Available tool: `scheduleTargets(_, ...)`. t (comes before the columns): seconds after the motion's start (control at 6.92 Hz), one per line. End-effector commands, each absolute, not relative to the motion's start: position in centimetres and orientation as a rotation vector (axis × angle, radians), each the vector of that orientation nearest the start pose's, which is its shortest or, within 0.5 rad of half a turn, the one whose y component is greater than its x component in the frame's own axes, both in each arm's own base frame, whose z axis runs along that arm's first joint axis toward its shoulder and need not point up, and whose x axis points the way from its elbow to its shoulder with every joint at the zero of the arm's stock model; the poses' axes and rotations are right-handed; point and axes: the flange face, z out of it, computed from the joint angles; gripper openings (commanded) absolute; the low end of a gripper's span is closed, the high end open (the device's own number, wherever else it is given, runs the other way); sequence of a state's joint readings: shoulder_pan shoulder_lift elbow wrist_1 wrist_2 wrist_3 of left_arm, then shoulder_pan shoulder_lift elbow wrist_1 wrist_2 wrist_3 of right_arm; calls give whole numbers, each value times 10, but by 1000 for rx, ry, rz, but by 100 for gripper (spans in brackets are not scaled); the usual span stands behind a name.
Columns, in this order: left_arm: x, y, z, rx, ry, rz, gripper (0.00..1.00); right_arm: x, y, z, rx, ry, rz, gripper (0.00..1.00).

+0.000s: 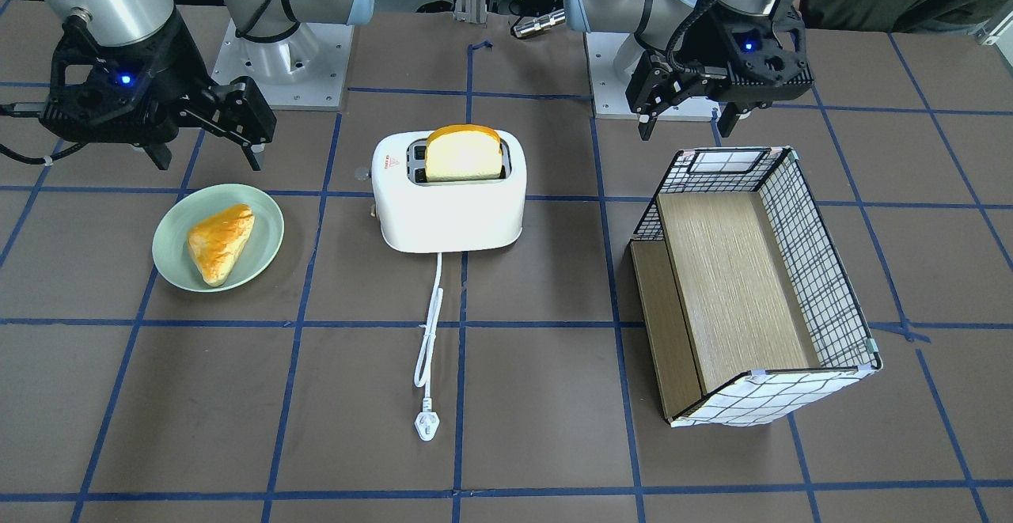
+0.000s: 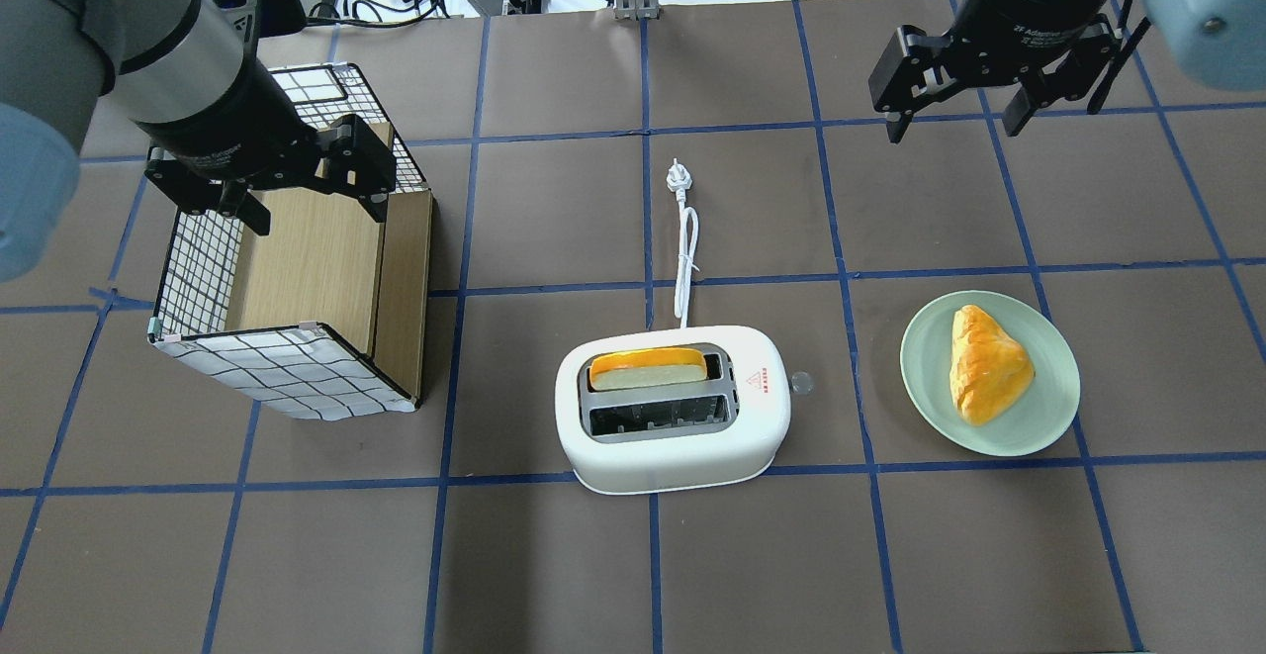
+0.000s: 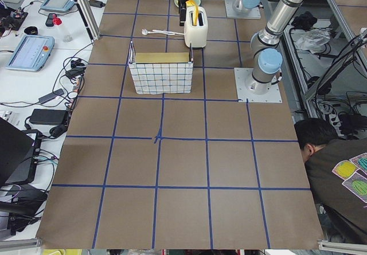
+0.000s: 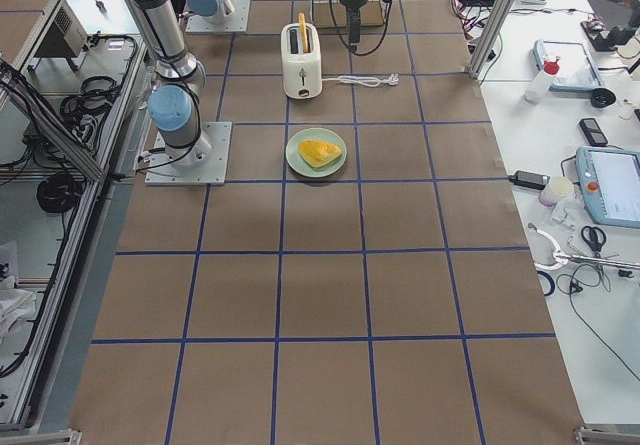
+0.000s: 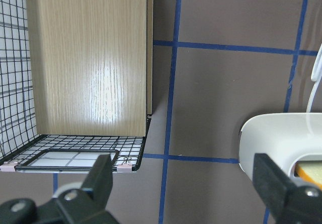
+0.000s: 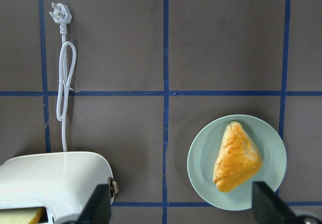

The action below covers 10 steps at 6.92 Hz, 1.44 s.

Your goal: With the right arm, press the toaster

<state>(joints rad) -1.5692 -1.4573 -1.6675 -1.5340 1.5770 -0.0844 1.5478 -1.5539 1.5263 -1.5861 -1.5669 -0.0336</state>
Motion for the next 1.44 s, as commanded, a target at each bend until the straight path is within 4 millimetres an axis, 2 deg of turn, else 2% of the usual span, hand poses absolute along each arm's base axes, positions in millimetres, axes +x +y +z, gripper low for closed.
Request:
scheduleTargets(0.0, -132, -449, 497, -135, 3134, -85, 100, 122, -506, 502, -17, 3139, -65, 100)
scheduleTargets(1.16, -132, -449, 497, -135, 3134, -85, 100, 122, -505, 502, -17, 3137, -60, 100)
scheduleTargets(1.3, -132, -449, 497, -135, 3134, -85, 100, 122, -499, 497, -17, 3135, 21, 100)
